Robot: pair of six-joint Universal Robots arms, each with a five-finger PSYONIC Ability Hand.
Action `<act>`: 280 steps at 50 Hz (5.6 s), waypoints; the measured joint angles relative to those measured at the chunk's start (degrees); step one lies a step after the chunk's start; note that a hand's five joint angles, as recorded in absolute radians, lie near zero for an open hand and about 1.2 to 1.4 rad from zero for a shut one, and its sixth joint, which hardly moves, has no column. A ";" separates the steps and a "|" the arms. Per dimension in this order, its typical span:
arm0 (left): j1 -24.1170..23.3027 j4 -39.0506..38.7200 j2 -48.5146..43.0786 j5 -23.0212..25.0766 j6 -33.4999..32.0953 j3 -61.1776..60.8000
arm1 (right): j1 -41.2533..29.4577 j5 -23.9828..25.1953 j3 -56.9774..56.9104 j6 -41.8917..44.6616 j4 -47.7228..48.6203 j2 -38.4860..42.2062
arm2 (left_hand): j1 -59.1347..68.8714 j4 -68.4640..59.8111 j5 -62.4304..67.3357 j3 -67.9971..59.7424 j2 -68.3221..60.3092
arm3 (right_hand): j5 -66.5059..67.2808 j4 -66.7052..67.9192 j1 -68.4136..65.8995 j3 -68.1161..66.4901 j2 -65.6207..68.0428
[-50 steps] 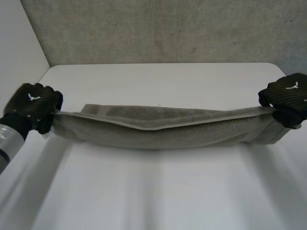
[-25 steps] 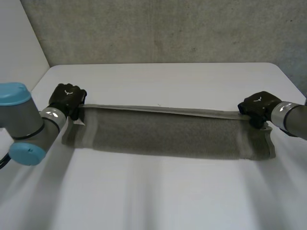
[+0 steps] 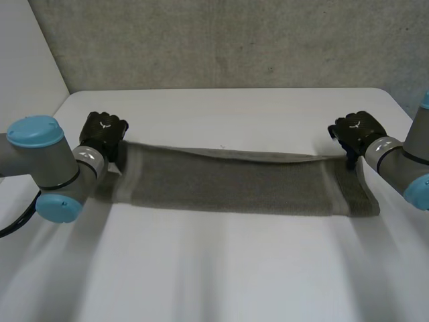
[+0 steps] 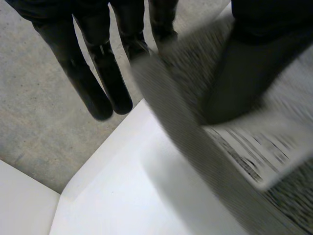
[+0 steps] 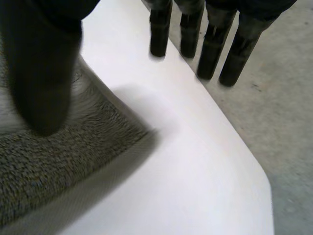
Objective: Fold the towel.
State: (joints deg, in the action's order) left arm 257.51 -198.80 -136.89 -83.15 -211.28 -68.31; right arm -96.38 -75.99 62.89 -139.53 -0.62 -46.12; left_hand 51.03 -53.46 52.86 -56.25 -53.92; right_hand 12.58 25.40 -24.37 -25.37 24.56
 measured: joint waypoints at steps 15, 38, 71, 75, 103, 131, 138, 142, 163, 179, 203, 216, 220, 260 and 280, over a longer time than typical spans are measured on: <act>-0.87 -0.95 5.05 -3.62 0.82 -2.10 | 0.52 -3.53 5.64 -7.41 3.87 -10.82 | -35.74 38.41 -40.20 42.04 39.24 | -9.16 -10.68 11.02 11.09 -10.24; 1.41 -0.60 20.55 5.99 13.57 -24.65 | 2.38 2.03 27.79 -8.42 -3.98 -20.97 | -35.78 38.40 -40.20 42.04 39.24 | 2.88 -0.65 0.13 1.04 -0.71; 2.09 -1.42 21.75 7.49 15.81 -26.43 | 10.09 1.20 24.46 -7.38 2.42 -10.23 | -35.78 38.41 -40.19 42.04 39.24 | 53.70 51.51 -51.28 -50.67 51.71; 2.22 -1.43 21.88 7.39 15.76 -26.47 | 13.08 -0.79 22.73 -5.36 1.67 -10.80 | -35.78 38.41 -40.19 42.04 39.24 | 53.70 51.51 -51.29 -50.73 51.72; 1.55 -1.33 26.21 6.71 16.20 -22.95 | -17.97 -2.11 2.22 1.18 7.32 -12.55 | -35.79 38.41 -40.19 42.04 39.24 | 53.81 51.52 -51.82 -51.87 51.80; -12.10 -1.42 23.77 1.29 17.65 -16.61 | -22.19 4.96 18.59 -8.83 10.80 -15.94 | -35.79 38.41 -40.19 42.04 39.24 | -9.20 -10.75 11.00 11.17 -10.27; -16.58 -1.42 21.93 0.85 17.52 -16.17 | -13.46 4.75 28.30 -15.40 10.05 -21.19 | -35.79 38.41 -40.19 42.04 39.24 | -9.20 -10.75 11.04 11.17 -10.27; -18.29 -1.42 19.95 0.04 17.37 -15.70 | -9.62 4.80 32.99 -16.07 9.90 -21.68 | -35.79 38.40 -40.19 42.04 39.24 | -7.66 -10.21 9.40 10.25 -9.55; -19.84 -1.13 18.46 -2.95 17.63 -15.68 | -6.26 -2.17 29.60 -9.92 10.37 -15.28 | -35.80 38.41 -40.19 42.04 39.24 | 53.72 51.52 -50.49 -51.52 49.20; -13.08 -0.70 24.12 -4.70 17.76 -16.50 | -34.53 1.48 14.19 14.94 12.18 -6.81 | -35.82 38.41 -40.19 42.04 39.24 | 54.05 51.52 -51.02 -51.58 49.54; -14.57 -1.43 23.93 -4.85 22.44 -14.95 | -26.03 2.91 22.20 -15.06 10.01 -20.07 | -35.83 38.40 -40.19 42.04 39.24 | -9.24 -10.80 11.01 11.32 -10.27; -19.94 -1.29 16.08 -4.87 26.63 -11.71 | -17.93 2.21 20.48 -24.11 3.93 -17.61 | -35.83 38.40 -40.19 42.04 39.24 | -9.24 -10.80 11.02 11.32 -10.27; -21.29 -1.26 12.84 -4.99 26.47 -11.08 | -17.51 2.42 18.52 -25.95 3.87 -15.03 | -35.83 38.40 -40.19 42.04 39.24 | -9.24 -10.80 11.02 11.32 -10.27; -17.70 9.51 23.30 -6.62 25.78 -10.00 | -14.21 -4.48 13.19 -30.54 1.30 -25.42 | -36.05 38.41 -40.20 42.09 39.25 | -9.24 -10.80 11.24 11.33 -10.27; -12.71 16.98 36.39 -10.79 25.85 -12.64 | -8.67 -13.63 16.47 -30.22 -0.03 -34.24 | -33.61 35.88 -36.93 39.36 36.57 | -9.23 -10.79 11.19 11.32 -10.27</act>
State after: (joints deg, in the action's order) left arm 244.80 -181.81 -100.50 -93.94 -185.44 -80.95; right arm -105.05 -89.62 79.36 -169.75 -0.65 -80.36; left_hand 17.43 -17.59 15.92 -16.90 -17.35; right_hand 3.35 14.61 -13.17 -14.05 14.29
